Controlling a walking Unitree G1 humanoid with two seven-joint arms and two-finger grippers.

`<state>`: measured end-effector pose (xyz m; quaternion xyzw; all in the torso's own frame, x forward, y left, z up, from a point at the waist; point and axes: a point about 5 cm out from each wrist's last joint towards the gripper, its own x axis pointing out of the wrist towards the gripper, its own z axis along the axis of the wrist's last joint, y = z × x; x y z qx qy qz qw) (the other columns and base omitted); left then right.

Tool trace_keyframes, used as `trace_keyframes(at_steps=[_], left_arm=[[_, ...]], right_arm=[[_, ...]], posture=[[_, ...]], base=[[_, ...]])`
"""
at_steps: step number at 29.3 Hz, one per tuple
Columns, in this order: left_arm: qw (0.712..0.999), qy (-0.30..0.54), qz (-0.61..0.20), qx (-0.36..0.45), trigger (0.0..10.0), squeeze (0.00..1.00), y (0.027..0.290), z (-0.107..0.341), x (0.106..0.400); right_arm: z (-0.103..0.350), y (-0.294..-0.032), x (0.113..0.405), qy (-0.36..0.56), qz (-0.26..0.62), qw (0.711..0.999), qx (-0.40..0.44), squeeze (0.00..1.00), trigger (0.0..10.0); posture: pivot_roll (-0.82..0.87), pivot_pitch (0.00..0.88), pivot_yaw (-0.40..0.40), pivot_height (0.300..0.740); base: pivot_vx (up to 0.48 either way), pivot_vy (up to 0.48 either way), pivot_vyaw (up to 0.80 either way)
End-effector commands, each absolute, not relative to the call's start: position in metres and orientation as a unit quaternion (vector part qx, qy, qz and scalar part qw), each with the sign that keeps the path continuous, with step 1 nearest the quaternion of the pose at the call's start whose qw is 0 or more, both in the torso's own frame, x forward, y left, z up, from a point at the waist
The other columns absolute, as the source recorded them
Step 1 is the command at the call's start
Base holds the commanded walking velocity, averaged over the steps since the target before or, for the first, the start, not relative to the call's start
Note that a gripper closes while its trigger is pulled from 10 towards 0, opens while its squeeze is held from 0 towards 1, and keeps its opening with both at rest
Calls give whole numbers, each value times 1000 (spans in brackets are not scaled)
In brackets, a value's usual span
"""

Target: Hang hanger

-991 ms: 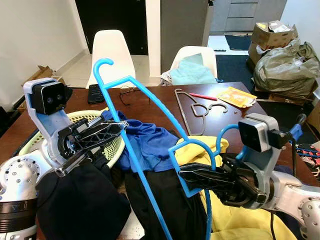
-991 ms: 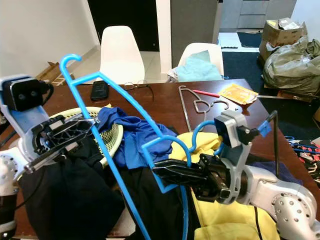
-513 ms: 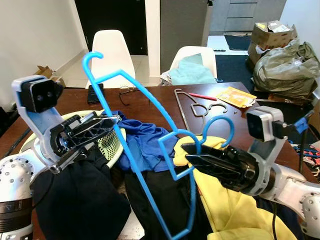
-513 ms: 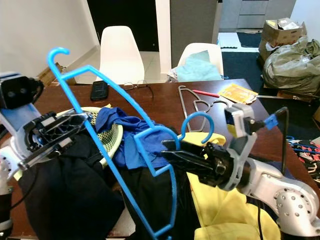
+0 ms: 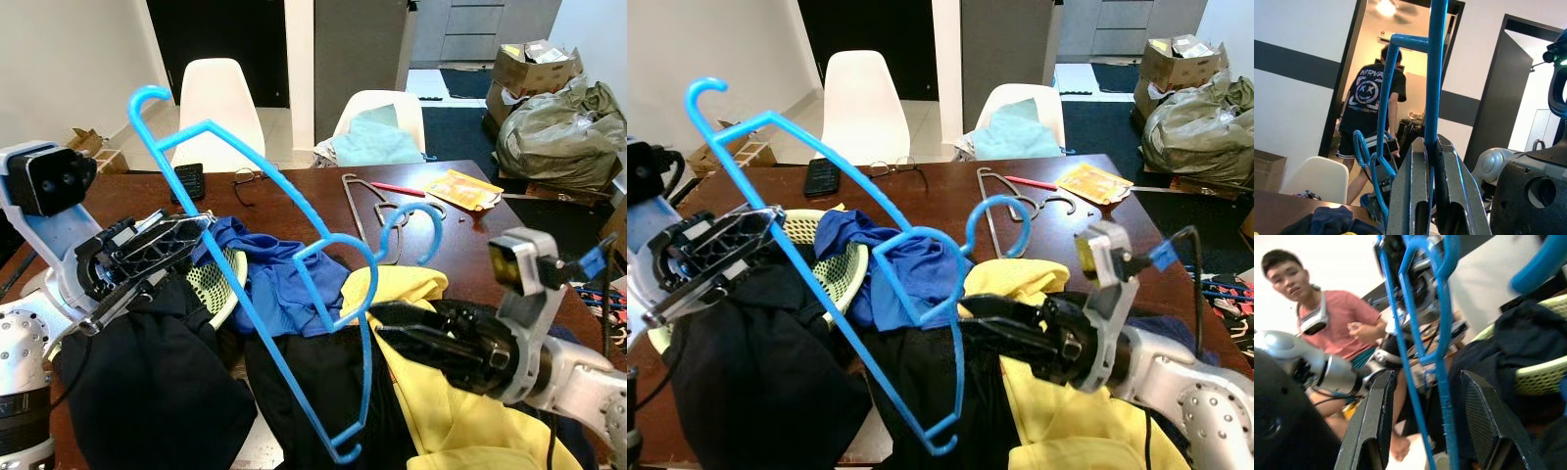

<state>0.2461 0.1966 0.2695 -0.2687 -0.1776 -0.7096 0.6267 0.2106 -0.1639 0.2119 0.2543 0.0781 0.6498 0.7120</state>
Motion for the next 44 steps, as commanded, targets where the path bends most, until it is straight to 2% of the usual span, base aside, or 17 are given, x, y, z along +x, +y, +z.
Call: trace_keyframes(at_steps=[1, 12, 23, 24, 27, 28, 40, 41, 42, 44], left_arm=[[630, -183, -708, -262, 0, 0, 201, 271, 244], [628, -188, -708, -264, 0, 0, 199, 272, 245], [629, -192, -705, -264, 0, 0, 201, 273, 245], [630, -192, -705, -264, 0, 0, 202, 273, 245], [630, -192, -705, -264, 0, 0, 202, 273, 245], [630, -192, -704, -264, 0, 0, 202, 273, 246], [634, -190, -703, -260, 0, 0, 200, 273, 247], [646, -186, -695, -256, 0, 0, 199, 270, 249], [667, -174, -679, -254, 10000, 0, 197, 265, 253], [674, -168, -673, -255, 10000, 0, 196, 263, 254]], right_arm=[[213, -161, 208, 81, 659, 706, 248, 0, 10000], [220, -142, 211, 49, 677, 692, 247, 0, 10000], [219, -135, 211, 41, 673, 698, 242, 0, 10000], [218, -133, 214, 37, 662, 708, 243, 0, 3961], [218, -133, 214, 37, 662, 708, 243, 0, 3961], [217, -130, 217, 32, 652, 717, 246, 0, 0], [218, -126, 225, 8, 633, 729, 261, 0, 0], [217, -128, 226, 7, 630, 732, 259, 0, 0], [216, -130, 227, 5, 625, 737, 256, 0, 0], [216, -130, 228, 5, 623, 740, 255, 0, 0]], posture=[[-95, 0, 32, 740], [-97, 0, 34, 740], [-98, 0, 38, 740], [-99, 0, 40, 740], [-99, 0, 40, 740], [-100, 0, 42, 740], [-98, 0, 42, 740], [-97, 0, 44, 740], [-95, 0, 44, 740], [-95, 0, 44, 740]], base=[[0, 0, 0], [0, 0, 0], [0, 0, 0], [0, 0, 0], [0, 0, 0], [0, 0, 0], [0, 0, 0], [0, 0, 0], [0, 0, 0], [0, 0, 0]])
